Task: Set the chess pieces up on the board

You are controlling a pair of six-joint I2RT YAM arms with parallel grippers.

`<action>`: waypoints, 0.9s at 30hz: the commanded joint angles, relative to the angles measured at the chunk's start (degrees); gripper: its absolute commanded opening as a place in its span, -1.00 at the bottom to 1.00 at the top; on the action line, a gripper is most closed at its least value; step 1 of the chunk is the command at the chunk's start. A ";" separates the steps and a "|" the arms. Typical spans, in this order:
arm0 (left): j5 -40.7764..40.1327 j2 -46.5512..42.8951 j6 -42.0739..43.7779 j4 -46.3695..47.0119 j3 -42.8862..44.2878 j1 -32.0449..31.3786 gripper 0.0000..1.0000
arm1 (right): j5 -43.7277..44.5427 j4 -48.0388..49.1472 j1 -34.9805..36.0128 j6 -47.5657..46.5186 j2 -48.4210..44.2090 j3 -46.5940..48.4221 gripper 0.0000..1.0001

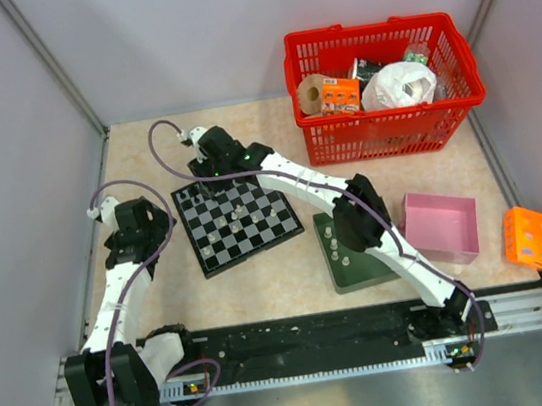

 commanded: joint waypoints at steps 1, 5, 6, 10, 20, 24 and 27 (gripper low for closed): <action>-1.02 -1.17 0.36 0.99 0.93 0.17 0.93 | 0.77 1.05 0.00 0.88 1.51 -0.12 -0.22; -1.28 -1.17 0.36 0.82 0.93 0.25 0.93 | 0.95 1.05 0.08 0.79 2.56 0.32 -0.22; -1.28 -1.17 0.36 0.82 1.10 0.25 0.93 | 0.95 1.05 0.00 0.79 2.82 0.32 -0.22; -1.37 -1.17 0.36 0.82 1.19 0.25 0.93 | 1.12 1.05 -0.09 0.70 3.53 0.93 -0.21; -0.93 -0.64 0.27 1.08 1.01 0.25 0.93 | 1.56 1.05 -0.62 0.70 4.76 1.28 -0.20; -1.19 -0.73 0.27 1.17 1.01 0.25 0.93 | 1.48 1.05 -0.79 0.70 5.02 1.46 -0.22; -1.20 -0.82 0.27 1.08 1.01 0.34 0.94 | 1.21 1.13 -1.06 0.70 5.37 1.73 -0.24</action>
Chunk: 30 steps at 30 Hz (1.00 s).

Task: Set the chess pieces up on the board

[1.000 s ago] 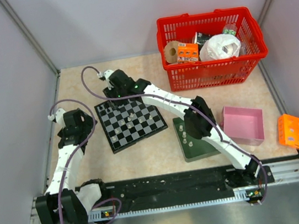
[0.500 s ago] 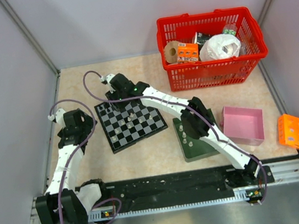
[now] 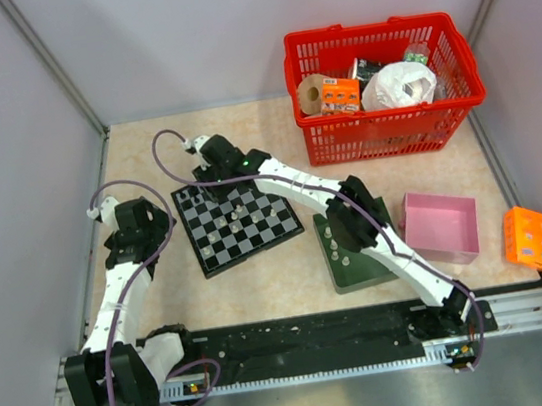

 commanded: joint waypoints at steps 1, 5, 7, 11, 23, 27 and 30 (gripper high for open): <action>-0.89 -0.58 0.27 1.19 1.10 0.26 0.94 | 0.05 1.00 -0.58 0.38 2.07 1.86 -0.24; -1.15 -0.75 0.28 1.19 1.10 0.25 0.93 | 0.05 1.09 -0.66 0.20 2.78 2.73 -0.26; -1.15 -0.66 0.45 1.19 1.10 0.25 0.93 | 0.05 1.09 -0.75 0.20 3.22 3.09 -0.27; -1.07 -0.49 0.36 1.10 1.19 0.25 0.93 | 0.14 1.27 -0.84 0.29 3.66 3.44 -0.28; -1.07 -0.75 0.54 0.93 1.37 0.25 0.94 | 0.84 1.88 -1.02 0.55 4.89 4.23 -0.50; -0.98 -0.58 0.54 0.93 1.54 0.25 0.93 | 1.19 2.32 -1.19 0.64 4.98 4.23 -0.54; -0.98 -0.49 0.45 1.01 1.54 0.25 0.93 | 1.81 2.67 -1.63 0.82 5.15 4.32 -0.56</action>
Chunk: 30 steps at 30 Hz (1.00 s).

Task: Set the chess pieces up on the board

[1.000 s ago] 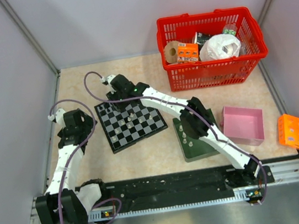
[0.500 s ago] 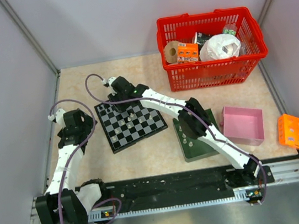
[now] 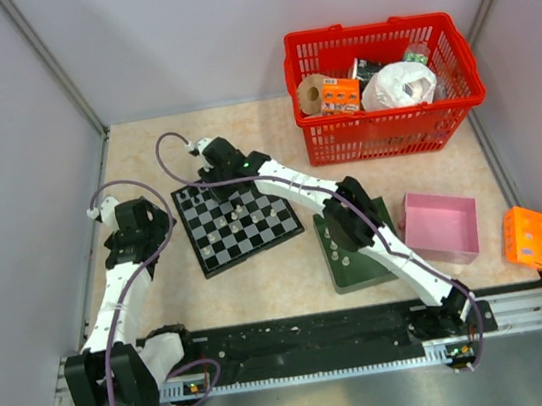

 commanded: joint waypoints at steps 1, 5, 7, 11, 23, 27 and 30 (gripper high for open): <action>-0.78 -0.40 0.43 1.04 1.45 0.25 0.93 | 1.37 2.52 -0.93 0.84 1.96 3.10 -0.56; -0.87 -0.31 0.52 1.12 1.45 0.25 0.93 | 1.55 2.78 -1.37 1.10 2.14 3.27 -0.59; -0.87 -0.31 0.43 1.13 1.54 0.25 0.94 | 1.90 2.87 -1.37 1.02 2.14 3.27 -0.58; -0.69 -0.14 0.43 1.21 1.54 0.25 0.94 | 1.90 3.14 -1.81 1.10 2.31 3.36 -0.59; -0.87 -0.05 0.34 1.13 1.45 0.25 0.94 | 1.11 3.40 -1.81 1.10 1.88 3.27 -0.56; -0.96 -0.31 0.43 1.04 1.37 0.25 0.94 | -0.55 3.49 -1.81 0.49 0.56 3.10 -0.43; -0.96 -0.66 0.34 0.95 1.37 0.25 0.94 | -0.30 3.40 -1.46 -0.91 -1.20 2.66 -0.38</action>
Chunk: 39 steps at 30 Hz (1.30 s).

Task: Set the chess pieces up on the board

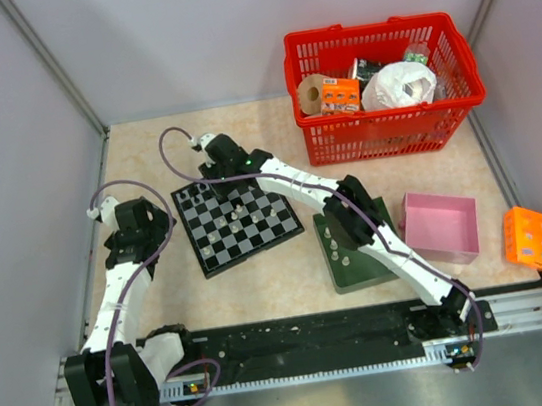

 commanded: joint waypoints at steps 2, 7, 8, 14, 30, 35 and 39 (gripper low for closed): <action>-0.87 -0.86 0.34 0.95 1.45 0.25 0.93 | -0.78 1.81 -0.24 -1.68 -3.15 1.28 -0.36; -0.69 -1.21 0.25 0.77 1.54 0.25 0.93 | -1.13 1.81 -0.15 -2.30 -7.19 -0.48 -0.36; -0.78 -1.30 0.25 0.69 1.54 0.25 0.94 | -1.30 1.89 -0.15 -2.65 -8.59 -1.44 -0.36; -1.04 -1.74 0.34 0.34 1.63 0.26 0.94 | 0.10 7.60 0.64 -4.94 -20.63 -14.53 -0.34; -7.19 2.03 -4.31 0.51 17.35 0.25 0.97 | 3.71 4.71 -7.78 4.63 -44.99 -42.67 -0.17; -7.81 2.48 -10.98 1.30 19.74 0.17 0.98 | -0.69 3.56 -10.78 7.54 -46.30 -41.79 -0.15; -1.24 -0.06 -13.03 8.64 11.15 0.25 0.97 | -2.52 4.00 -10.78 9.21 -46.66 -45.91 -0.16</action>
